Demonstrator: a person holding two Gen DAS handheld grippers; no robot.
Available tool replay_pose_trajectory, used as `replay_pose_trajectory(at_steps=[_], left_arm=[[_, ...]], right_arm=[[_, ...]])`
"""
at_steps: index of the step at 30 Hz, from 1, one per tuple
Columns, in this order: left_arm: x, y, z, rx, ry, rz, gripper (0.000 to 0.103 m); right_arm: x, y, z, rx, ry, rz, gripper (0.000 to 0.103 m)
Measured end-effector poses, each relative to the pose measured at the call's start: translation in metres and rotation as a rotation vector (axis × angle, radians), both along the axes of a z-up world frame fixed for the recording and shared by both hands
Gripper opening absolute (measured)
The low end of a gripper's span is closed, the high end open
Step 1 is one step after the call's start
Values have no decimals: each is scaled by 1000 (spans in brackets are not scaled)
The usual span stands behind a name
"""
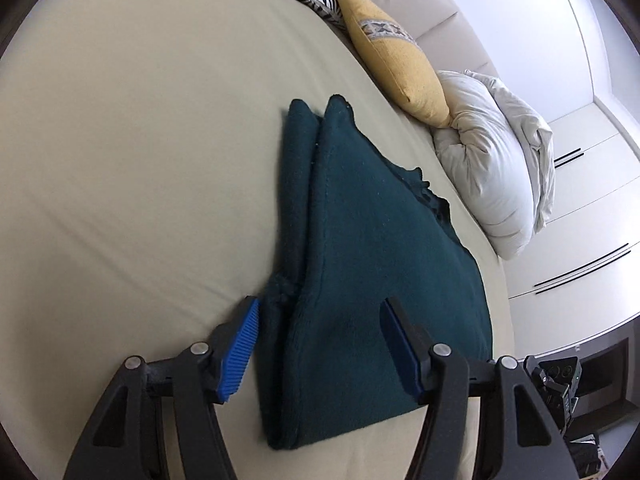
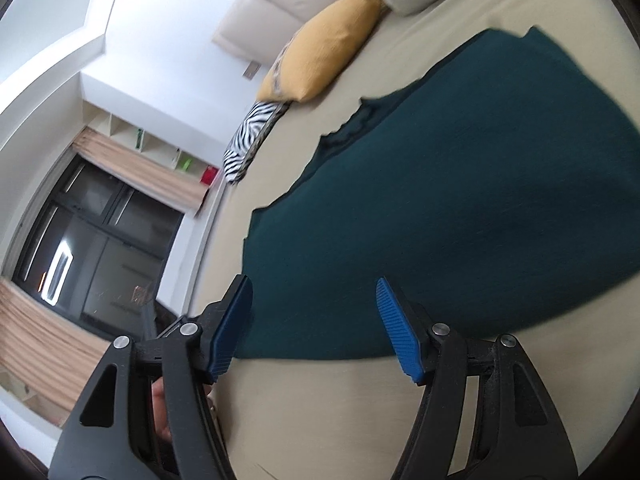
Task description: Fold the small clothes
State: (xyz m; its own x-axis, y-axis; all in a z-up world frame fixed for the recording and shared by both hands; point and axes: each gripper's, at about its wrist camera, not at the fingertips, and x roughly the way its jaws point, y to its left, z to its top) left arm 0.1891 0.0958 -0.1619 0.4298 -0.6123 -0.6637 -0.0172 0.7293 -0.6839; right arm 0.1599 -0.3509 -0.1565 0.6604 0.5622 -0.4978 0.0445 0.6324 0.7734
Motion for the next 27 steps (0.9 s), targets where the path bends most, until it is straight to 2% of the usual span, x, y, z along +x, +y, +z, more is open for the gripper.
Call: replay_pose_trajectory(at_steps=[2,4,5,6,11,19,23,27], left_arm=[[9,2,-5,-55,24,8,60],[14,7,-9,-105,54,21,49],[16,8,-12,-113,66,18,34],[18,10,-14,-114,79,15,24],[10,17,-17,-167,66,24,21],[9,17,-6,-121,11,-5,20],[10,15,-5,-102,6,-18,19],[11,6,5,-74,-13,-35,17]], right_arm=[[5,8,-1,21,0,27,64],[10,15,-1,41,-3,44,64],[13,19,0,54,-6,55,64],[16,22,0,65,-8,66,64],[34,47,4,60,8,127,64],[96,104,-9,45,79,225,64],[129,127,-38,-20,208,253,62],[133,127,-46,-8,195,237,62]])
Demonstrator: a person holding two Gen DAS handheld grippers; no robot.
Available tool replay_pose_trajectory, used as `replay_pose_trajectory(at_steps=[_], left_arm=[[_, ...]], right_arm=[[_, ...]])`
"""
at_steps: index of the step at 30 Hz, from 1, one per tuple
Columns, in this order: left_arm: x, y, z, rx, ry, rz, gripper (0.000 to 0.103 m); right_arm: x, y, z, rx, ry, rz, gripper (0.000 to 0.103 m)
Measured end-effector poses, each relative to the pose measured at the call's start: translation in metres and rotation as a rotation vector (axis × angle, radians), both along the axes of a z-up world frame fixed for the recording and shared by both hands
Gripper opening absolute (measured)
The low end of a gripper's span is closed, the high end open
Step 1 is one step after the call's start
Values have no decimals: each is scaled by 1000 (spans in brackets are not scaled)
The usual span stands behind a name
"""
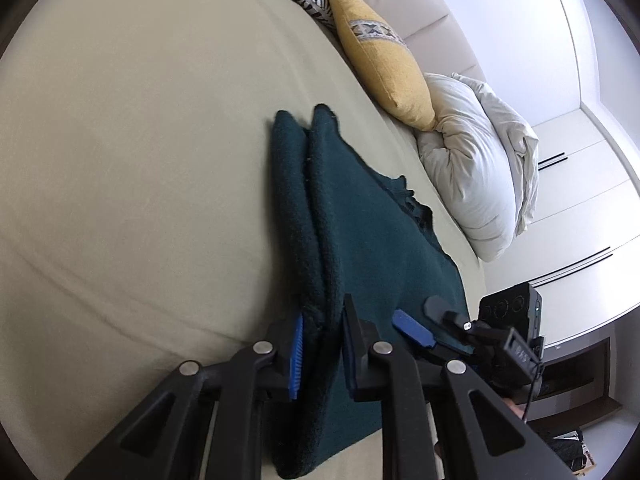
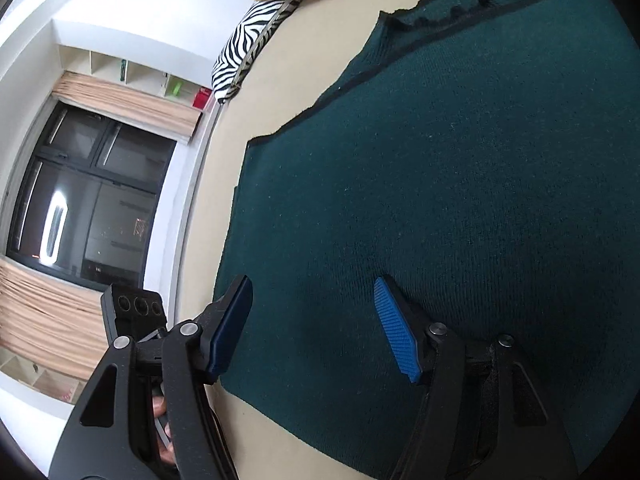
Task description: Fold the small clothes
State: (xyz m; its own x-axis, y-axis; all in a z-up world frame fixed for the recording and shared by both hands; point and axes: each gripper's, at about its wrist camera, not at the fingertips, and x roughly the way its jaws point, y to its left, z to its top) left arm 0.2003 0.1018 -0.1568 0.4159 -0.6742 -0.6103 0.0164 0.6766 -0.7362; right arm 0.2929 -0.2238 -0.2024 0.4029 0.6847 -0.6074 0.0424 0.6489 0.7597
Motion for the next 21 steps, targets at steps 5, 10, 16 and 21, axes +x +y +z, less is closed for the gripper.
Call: replay_pose_trajectory(at_steps=[5,10,16,21], left_arm=[[2,-31,40,23,-65,-56,17],[10,-103,84,47,-147,-162,17],[23,-230,59,28,-120,-308,18],[3,-265,43,18,-104,-389,25]], right_arm=[[4,-11,3,79,40,-5,62],[-1,-77,19,197,21,-105,64],[-8,-170,5,323,35,-207,63],[-16,-207,-15,452,41,-239,62]])
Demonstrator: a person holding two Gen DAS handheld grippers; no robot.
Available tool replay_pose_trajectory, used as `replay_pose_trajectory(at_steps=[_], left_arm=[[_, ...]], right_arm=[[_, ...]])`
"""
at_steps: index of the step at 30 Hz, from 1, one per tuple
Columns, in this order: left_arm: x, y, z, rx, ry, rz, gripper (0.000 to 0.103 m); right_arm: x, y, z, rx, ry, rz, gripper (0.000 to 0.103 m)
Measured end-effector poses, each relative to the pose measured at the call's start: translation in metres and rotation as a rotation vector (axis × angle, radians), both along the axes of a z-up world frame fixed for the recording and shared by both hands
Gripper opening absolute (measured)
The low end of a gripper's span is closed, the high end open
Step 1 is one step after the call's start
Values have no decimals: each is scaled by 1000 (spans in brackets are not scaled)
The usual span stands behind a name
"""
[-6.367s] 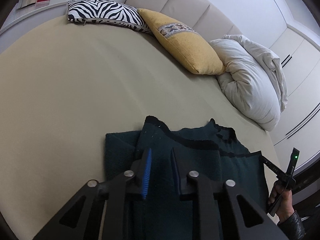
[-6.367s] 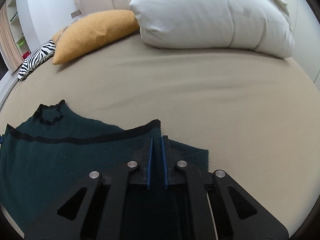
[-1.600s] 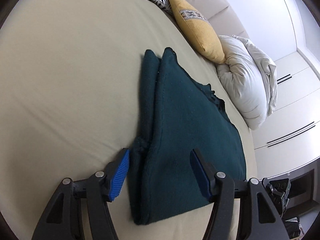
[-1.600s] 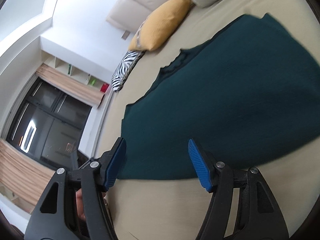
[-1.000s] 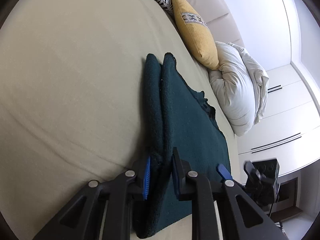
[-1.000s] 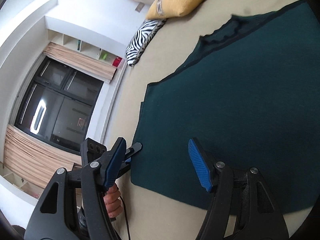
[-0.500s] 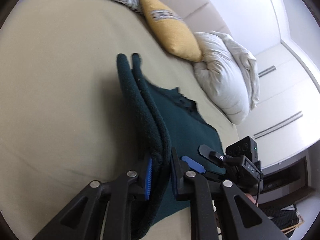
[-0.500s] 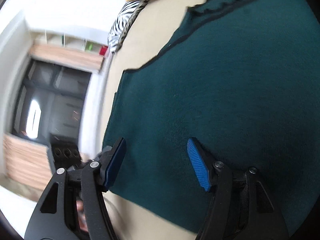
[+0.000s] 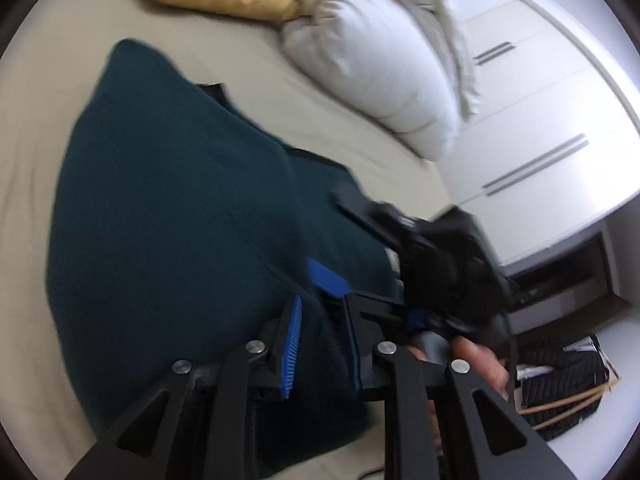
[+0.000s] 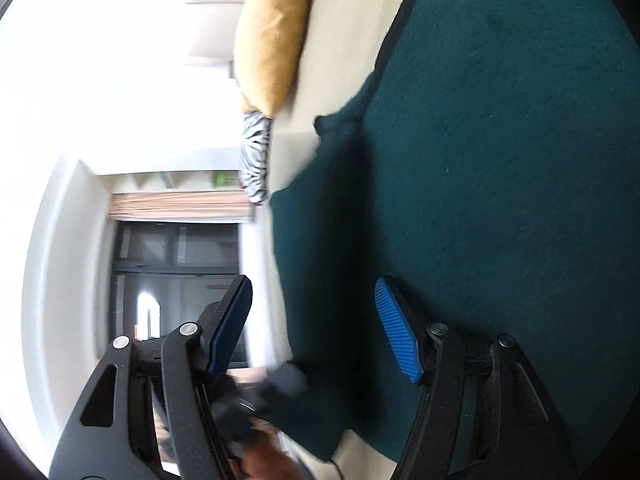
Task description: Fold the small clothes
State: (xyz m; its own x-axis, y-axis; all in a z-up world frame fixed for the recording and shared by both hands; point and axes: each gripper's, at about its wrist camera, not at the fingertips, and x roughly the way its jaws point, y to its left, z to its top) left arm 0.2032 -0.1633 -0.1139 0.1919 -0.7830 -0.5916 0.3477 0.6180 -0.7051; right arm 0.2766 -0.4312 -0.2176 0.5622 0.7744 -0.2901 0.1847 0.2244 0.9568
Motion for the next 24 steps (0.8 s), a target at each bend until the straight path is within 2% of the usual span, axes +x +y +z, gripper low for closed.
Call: replay_pose_trajectory(at_steps=[2,4,6,8,12,13,14,16,18,20,21,24], left_arm=[[-10,9,13,-14,-38,-11,33],[-16,27,24,-60,-62,-1,33],[-17,52,31,-73,-73,36,33],[-17,75,28,-51,-85,78,33],[-15,102,10,-33,-39,126,33],[-15,105,9,-29,-36,132,33],[-16,107,8,-26,-37,132,33],[-19,110,9,-22,-41,126,33],[-20,104,15,-17,-54,117,35],[-20,97,18,-3,-73,111,45],[-16,88,21,2,-80,114,48],[-15,78,24,8,-90,100,48]], right_arm=[[1,-2,-1,4,-11,13,62],[6,1,1,-21,-9,26,62],[9,7,5,-64,5,40,63],[11,11,11,-112,26,53,63],[15,27,18,-217,60,80,61],[16,31,21,-254,64,93,53],[18,38,23,-305,67,112,34],[21,48,25,-406,84,148,14],[22,58,30,-473,73,155,12],[21,59,43,-537,38,155,11],[17,55,50,-553,23,148,11],[3,26,71,-587,-16,115,11]])
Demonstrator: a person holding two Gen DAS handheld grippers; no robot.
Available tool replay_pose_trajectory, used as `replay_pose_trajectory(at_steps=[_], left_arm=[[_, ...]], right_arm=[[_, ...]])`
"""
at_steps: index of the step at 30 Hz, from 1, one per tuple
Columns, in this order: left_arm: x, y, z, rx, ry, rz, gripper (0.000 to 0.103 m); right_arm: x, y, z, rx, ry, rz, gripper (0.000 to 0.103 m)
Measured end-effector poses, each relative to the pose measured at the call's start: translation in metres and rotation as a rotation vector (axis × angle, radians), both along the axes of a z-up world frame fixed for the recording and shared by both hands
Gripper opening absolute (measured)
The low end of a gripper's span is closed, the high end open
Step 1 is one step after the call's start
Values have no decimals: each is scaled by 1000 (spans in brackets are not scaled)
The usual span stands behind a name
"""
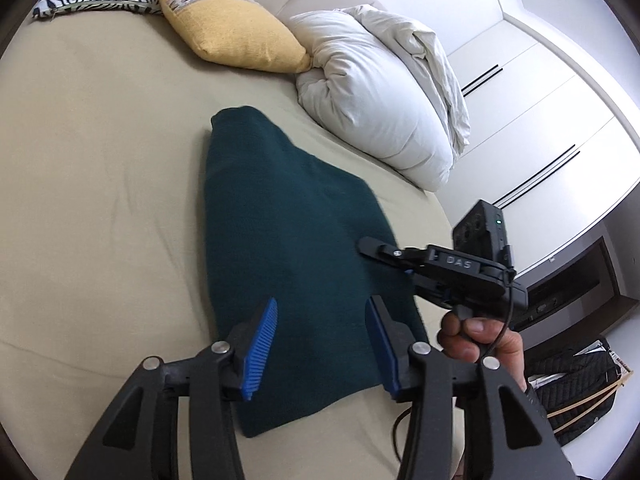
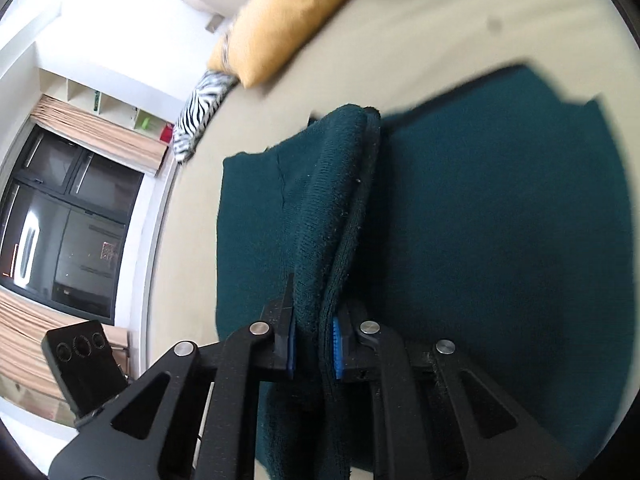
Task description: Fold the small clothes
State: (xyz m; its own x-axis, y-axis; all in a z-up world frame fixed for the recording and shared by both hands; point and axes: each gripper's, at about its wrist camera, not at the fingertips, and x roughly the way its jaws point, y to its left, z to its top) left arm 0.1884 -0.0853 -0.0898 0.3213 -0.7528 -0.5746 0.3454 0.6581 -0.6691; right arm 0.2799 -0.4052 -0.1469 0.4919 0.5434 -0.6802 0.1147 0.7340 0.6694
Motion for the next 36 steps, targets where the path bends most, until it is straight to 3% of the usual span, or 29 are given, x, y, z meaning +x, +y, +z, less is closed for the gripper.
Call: replay_pose_trajectory(at_steps=[4,9,15,18,22,25,28,29,31,34,36], left_arm=[[-1,-27,5,48,-37,-55,49],[2,-77,13,110,-112,-113,51],[8,-123,7,200,-162,-149,51],[16,-140,-4,284,-197,-140,52],[31,-148,-32,328,-159,-154,52],[27,-152,-33,371,-206,-178,52],[29,-151,-34,374,-200,-183,52],[31,-149,-35,361,-188,-180,52],[33,-148,-36,351,-175,-180,52],[31,-151,-36,373,-186,-185,52],[30,-153,-36,388,-195,-188,52]], right_arm=[[-21,-49,17,-42,-28,-64,11],[-41,-99,7,-49,-3,-143,11],[-59,-121,-2,-41,-9,-150,11],[-59,-126,-13,-23,-12,-155,11],[-57,-145,-45,15,-5,-173,10],[-67,-155,-66,130,-24,-191,9],[-75,-155,-54,125,-13,-203,15],[-80,-153,-42,53,-7,-227,21],[-93,-146,-8,-139,-34,-273,21],[-112,-126,30,-88,-162,-213,21],[-115,-107,38,-88,-181,-139,21]])
